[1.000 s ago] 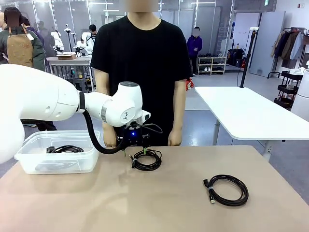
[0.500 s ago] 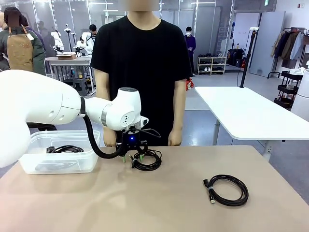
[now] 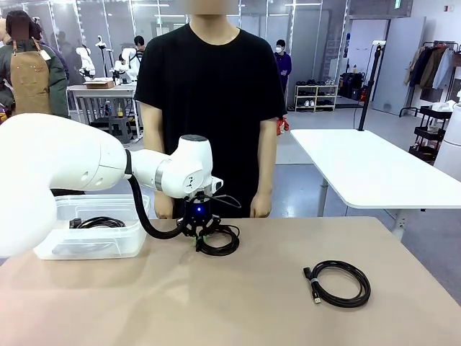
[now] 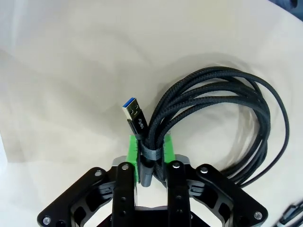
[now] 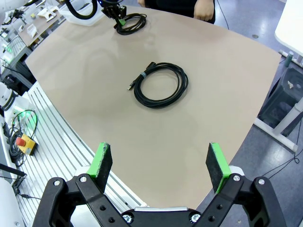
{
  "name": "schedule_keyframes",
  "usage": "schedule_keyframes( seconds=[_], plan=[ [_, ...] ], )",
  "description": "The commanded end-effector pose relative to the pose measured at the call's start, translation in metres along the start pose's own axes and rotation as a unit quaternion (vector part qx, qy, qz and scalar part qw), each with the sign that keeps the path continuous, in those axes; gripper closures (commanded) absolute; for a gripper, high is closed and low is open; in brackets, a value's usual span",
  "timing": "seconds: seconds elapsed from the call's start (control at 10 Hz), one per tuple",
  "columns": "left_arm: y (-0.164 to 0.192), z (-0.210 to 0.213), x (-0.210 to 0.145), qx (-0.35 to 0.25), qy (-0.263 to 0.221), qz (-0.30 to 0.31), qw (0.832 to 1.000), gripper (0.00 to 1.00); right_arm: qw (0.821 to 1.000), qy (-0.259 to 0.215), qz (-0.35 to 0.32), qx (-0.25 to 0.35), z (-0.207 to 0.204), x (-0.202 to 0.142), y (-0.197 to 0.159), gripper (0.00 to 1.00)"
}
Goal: Organize and store the cables.
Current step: Place the USB Extension Cable into the Organizing box.
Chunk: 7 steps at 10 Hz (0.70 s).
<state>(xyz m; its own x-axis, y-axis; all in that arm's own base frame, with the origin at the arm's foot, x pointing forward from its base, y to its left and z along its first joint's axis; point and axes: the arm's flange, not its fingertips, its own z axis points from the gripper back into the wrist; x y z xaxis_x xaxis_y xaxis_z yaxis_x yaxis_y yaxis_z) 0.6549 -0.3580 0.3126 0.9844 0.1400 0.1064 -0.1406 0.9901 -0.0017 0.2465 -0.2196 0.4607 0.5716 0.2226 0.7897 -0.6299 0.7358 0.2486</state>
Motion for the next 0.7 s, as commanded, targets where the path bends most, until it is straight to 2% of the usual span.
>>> schedule_keyframes(
  seconds=[0.0, 0.2, 0.4, 0.5, 0.6],
  plan=[
    [-0.003, 0.002, 0.005, 0.002, 0.008, -0.001, 1.000, 0.99, 1.000, -0.003, 0.008, 0.001, 0.001, -0.001, 0.000, 0.00],
    [-0.002, 0.006, 0.002, -0.002, 0.007, -0.004, 1.000, 1.00, 1.000, -0.003, 0.008, 0.001, 0.001, -0.001, 0.000, 0.00],
    [0.005, 0.030, 0.000, -0.011, -0.004, -0.012, 1.000, 1.00, 1.000, -0.003, 0.008, 0.001, 0.001, -0.001, 0.000, 0.00],
    [0.010, 0.047, -0.003, -0.019, -0.014, -0.029, 0.999, 0.84, 1.000, -0.003, 0.008, 0.001, 0.001, -0.001, 0.000, 0.00],
    [0.017, 0.069, -0.009, -0.037, -0.027, -0.037, 0.998, 0.84, 1.000, -0.003, 0.008, 0.001, 0.001, -0.001, 0.000, 0.00]
  ],
)
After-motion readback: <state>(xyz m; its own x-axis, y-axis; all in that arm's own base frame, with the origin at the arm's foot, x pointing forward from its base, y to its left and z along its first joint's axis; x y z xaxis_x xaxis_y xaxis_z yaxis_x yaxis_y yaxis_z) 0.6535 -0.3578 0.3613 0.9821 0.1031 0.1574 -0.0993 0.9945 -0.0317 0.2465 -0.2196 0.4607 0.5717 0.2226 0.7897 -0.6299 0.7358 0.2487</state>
